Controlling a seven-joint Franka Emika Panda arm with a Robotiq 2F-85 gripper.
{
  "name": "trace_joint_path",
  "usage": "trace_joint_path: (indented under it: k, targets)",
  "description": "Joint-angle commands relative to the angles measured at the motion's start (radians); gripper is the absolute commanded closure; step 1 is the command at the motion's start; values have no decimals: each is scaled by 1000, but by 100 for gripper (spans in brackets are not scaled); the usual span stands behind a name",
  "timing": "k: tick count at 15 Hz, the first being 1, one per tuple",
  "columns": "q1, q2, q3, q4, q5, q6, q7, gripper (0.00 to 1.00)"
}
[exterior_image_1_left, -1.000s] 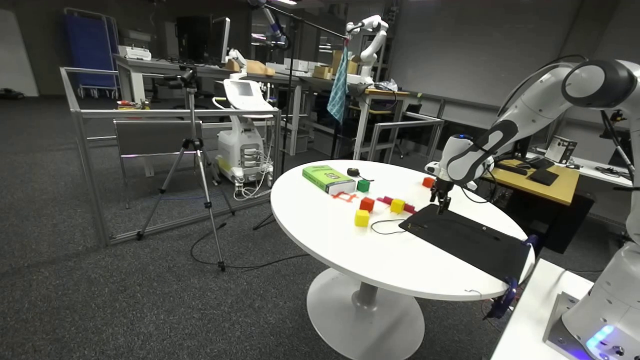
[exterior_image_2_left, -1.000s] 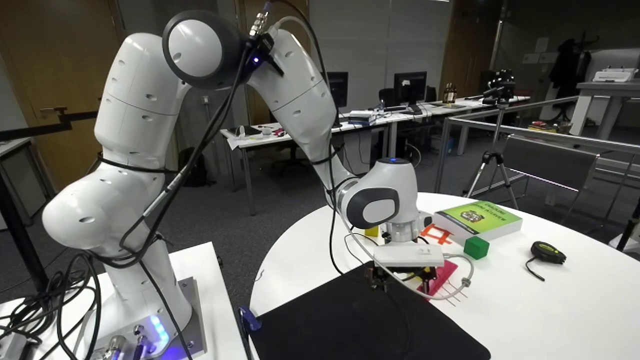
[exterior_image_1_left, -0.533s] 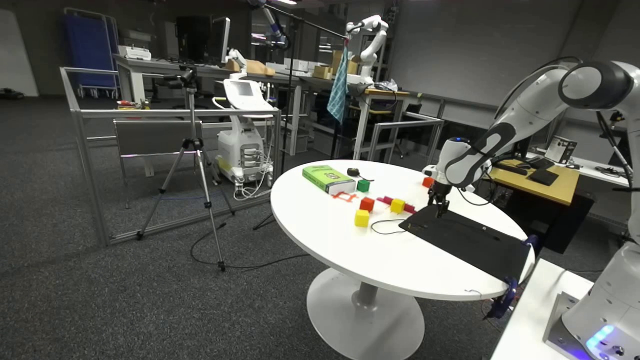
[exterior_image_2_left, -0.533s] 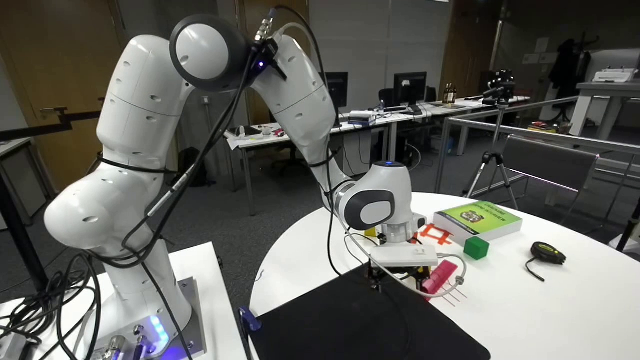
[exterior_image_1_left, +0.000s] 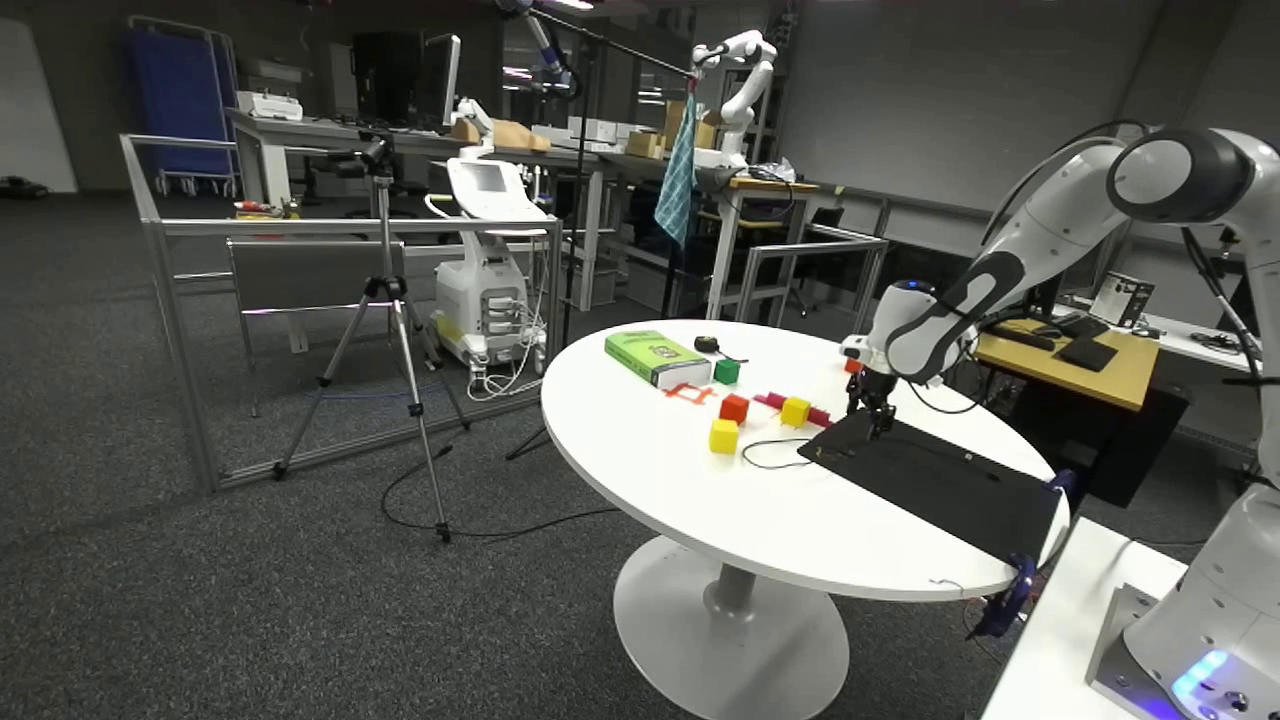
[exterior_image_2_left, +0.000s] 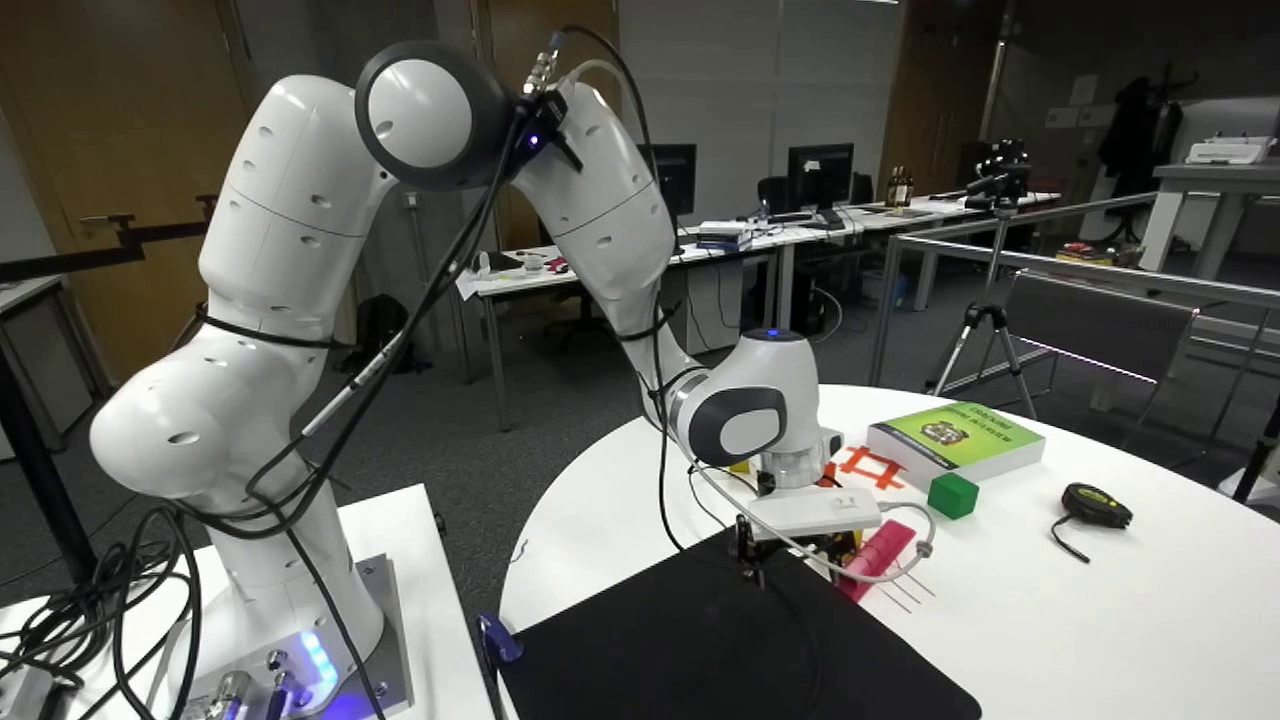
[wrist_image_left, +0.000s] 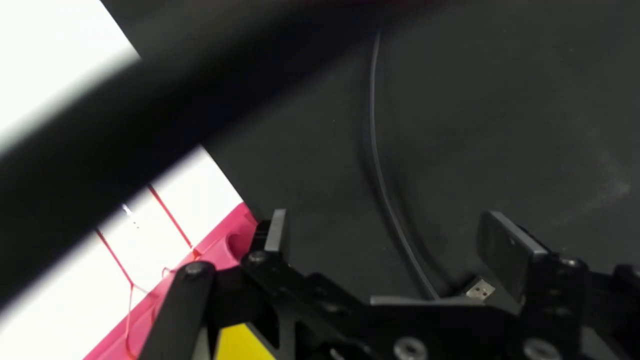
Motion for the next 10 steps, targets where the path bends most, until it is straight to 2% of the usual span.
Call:
trace_joint_path:
  k: [1, 4, 10]
  targets:
    - [-45, 12, 21, 21, 5, 25, -103, 0]
    - [-70, 18, 34, 30, 31, -2, -161, 1]
    - [-53, 53, 15, 42, 19, -11, -171, 0]
